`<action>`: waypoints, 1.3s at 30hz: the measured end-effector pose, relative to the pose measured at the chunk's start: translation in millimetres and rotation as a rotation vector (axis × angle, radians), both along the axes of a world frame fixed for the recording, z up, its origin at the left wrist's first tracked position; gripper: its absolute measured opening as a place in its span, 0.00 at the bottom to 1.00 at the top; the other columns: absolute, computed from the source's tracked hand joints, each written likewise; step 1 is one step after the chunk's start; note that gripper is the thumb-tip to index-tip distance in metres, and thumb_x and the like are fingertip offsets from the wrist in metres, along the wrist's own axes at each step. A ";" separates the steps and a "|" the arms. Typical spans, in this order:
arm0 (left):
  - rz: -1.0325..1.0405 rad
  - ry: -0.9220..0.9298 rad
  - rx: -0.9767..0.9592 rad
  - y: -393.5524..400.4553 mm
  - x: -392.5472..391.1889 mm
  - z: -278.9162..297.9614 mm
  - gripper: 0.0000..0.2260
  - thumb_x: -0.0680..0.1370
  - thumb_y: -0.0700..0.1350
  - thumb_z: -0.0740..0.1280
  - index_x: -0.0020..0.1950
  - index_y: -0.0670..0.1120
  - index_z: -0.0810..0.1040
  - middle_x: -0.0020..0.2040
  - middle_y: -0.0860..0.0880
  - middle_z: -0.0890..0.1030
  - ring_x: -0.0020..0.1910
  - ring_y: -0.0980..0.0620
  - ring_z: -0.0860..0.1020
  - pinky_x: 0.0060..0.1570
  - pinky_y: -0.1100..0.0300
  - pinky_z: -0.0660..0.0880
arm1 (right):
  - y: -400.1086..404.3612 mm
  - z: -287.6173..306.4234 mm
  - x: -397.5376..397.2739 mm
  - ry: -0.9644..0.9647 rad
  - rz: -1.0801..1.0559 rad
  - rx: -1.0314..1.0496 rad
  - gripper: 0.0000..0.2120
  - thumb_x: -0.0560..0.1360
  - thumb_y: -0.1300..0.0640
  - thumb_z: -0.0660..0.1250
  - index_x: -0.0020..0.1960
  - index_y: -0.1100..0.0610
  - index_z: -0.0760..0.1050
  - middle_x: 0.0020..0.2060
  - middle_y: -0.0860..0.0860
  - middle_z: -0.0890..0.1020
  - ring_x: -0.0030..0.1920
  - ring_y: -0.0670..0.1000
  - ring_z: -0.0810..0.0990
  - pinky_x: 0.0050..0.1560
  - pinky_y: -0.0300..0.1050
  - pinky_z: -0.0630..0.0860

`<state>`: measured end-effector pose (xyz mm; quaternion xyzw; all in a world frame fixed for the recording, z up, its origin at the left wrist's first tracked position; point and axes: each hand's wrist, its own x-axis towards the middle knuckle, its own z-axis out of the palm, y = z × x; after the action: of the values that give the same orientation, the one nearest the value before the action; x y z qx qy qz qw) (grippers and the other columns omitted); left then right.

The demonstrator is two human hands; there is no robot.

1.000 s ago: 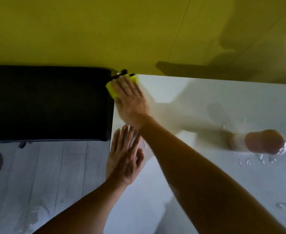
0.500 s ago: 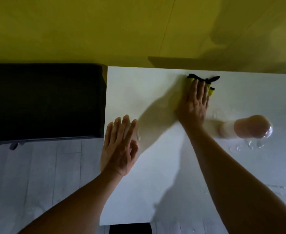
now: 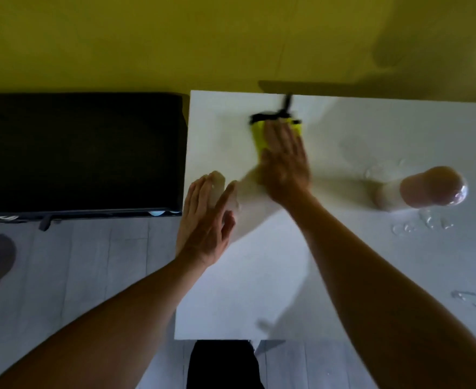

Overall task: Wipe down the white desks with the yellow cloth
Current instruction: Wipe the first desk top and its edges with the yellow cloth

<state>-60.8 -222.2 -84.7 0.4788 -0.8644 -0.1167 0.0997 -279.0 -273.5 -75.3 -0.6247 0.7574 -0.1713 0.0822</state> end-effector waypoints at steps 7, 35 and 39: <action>0.091 0.041 0.090 122.3 50.1 11.3 0.29 0.83 0.49 0.58 0.83 0.42 0.62 0.83 0.39 0.60 0.83 0.39 0.59 0.82 0.44 0.55 | 17.8 2.6 -27.4 0.007 -0.215 0.004 0.28 0.82 0.49 0.49 0.82 0.54 0.57 0.81 0.56 0.58 0.81 0.56 0.54 0.81 0.52 0.50; 0.069 -0.118 0.016 148.5 49.4 -8.5 0.30 0.82 0.49 0.55 0.84 0.39 0.59 0.83 0.35 0.59 0.83 0.37 0.58 0.82 0.42 0.55 | 101.0 1.1 120.8 -0.032 -0.009 -0.029 0.30 0.79 0.54 0.57 0.81 0.54 0.60 0.80 0.55 0.60 0.81 0.56 0.55 0.81 0.55 0.48; 0.076 -0.137 0.009 148.6 50.1 -11.1 0.30 0.83 0.51 0.55 0.83 0.39 0.58 0.82 0.34 0.60 0.82 0.37 0.59 0.82 0.43 0.55 | 95.0 1.8 135.3 -0.001 0.264 0.022 0.29 0.83 0.48 0.54 0.82 0.51 0.54 0.82 0.52 0.55 0.82 0.52 0.49 0.81 0.52 0.45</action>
<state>-10.7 -73.6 -95.8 0.5185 -0.8499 -0.0838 0.0428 -143.6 -178.5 -73.5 -0.7179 0.6704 -0.1511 0.1113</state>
